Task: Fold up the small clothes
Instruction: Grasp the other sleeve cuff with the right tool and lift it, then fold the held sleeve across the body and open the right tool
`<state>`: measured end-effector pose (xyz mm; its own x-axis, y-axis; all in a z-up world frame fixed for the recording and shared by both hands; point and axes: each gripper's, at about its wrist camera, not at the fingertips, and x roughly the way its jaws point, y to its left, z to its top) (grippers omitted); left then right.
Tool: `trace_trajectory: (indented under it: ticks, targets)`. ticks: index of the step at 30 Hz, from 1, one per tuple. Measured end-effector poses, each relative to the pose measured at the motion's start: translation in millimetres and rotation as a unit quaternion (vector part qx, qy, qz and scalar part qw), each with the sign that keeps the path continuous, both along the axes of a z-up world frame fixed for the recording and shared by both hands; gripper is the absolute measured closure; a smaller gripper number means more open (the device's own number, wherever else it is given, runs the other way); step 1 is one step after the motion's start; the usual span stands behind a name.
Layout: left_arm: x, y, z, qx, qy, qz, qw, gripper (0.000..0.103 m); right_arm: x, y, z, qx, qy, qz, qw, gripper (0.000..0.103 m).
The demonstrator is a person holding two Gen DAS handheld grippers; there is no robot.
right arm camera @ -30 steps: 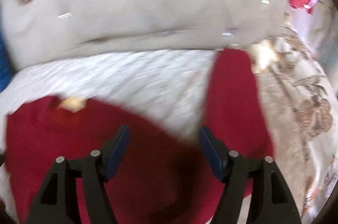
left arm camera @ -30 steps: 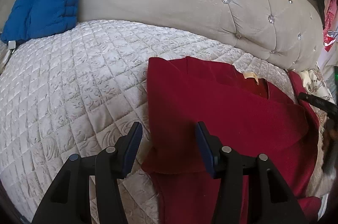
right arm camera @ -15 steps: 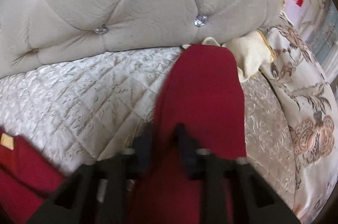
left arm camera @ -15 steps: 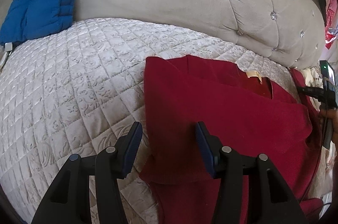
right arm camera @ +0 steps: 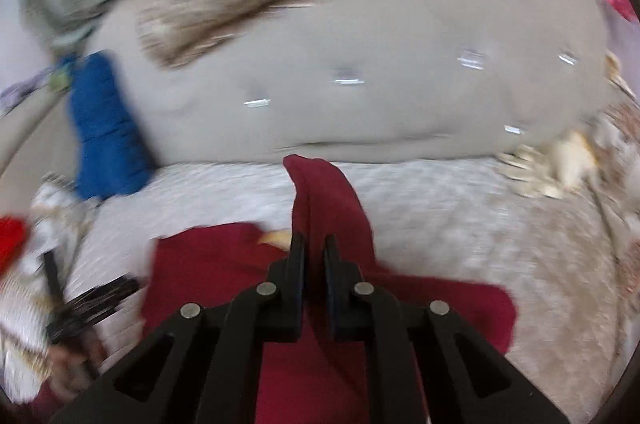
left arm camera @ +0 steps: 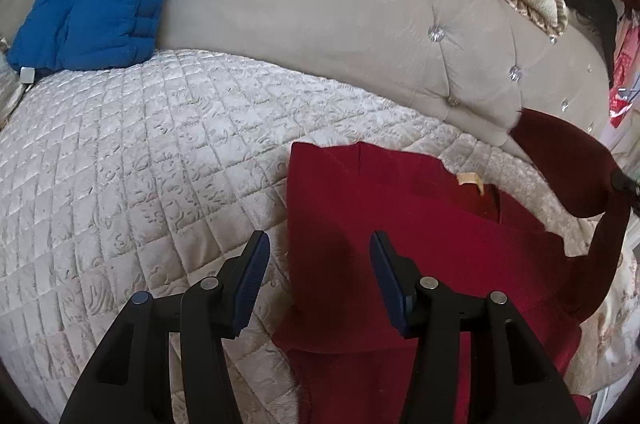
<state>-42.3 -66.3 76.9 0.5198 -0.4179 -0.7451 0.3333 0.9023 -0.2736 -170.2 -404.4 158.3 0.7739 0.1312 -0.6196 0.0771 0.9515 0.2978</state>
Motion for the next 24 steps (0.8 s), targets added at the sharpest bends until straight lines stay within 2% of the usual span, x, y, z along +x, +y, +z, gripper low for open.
trace_trajectory:
  ticks: [3,5,7,8,9,11,13,15,17,20,21,24]
  targets:
    - [0.2,2.8,0.6,-0.022,0.006,-0.002,0.9997,0.072,4.4,52.6,-25.0,0.003,0.019,0.062,0.998,0.095]
    - [1.4,3.7,0.1,-0.039,0.015,-0.007,0.9991,0.071,11.9,80.6,-56.8,-0.01,0.055,0.091,0.994,0.092]
    - [2.3,2.4,-0.1,-0.055,0.023,-0.013,0.9981,0.069,17.6,95.7,-88.4,-0.015,0.106,0.103,0.989,0.084]
    - [2.4,1.2,0.1,-0.058,0.025,-0.015,0.9979,0.068,17.2,98.9,-99.4,-0.014,0.129,0.103,0.986,0.075]
    - [2.0,-0.5,0.2,-0.061,0.027,-0.019,0.9976,0.068,12.7,99.3,-105.4,-0.008,0.135,0.101,0.986,0.071]
    - [1.4,-7.1,0.3,-0.064,0.029,-0.028,0.9972,0.066,0.3,94.0,-102.2,-0.003,0.124,0.094,0.988,0.068]
    - [2.0,-14.6,-1.0,-0.065,0.03,-0.034,0.9969,0.066,-14.9,82.6,-91.8,-0.007,0.106,0.078,0.991,0.058]
    - [4.6,-29.8,-2.7,-0.042,0.035,-0.044,0.9975,0.066,-38.7,67.0,-75.2,-0.017,0.077,0.055,0.995,0.045]
    - [6.0,-42.6,-3.3,-0.036,0.038,-0.058,0.997,0.065,-59.4,47.7,-65.7,-0.023,0.06,0.028,0.998,0.04]
    - [9.6,-70.2,-12.7,-0.022,0.05,-0.092,0.9942,0.065,-82.2,22.6,-61.9,-0.004,0.056,0.0,0.998,0.039]
    - [12.6,-84.0,-20.2,-0.003,0.06,-0.098,0.9934,0.065,-90.5,13.8,-62.7,0.001,0.058,-0.011,0.998,0.039]
    - [14.9,-103.0,-31.9,0.001,0.07,-0.102,0.9923,0.065,-105.6,0.7,-70.5,0.004,0.07,-0.031,0.997,0.039]
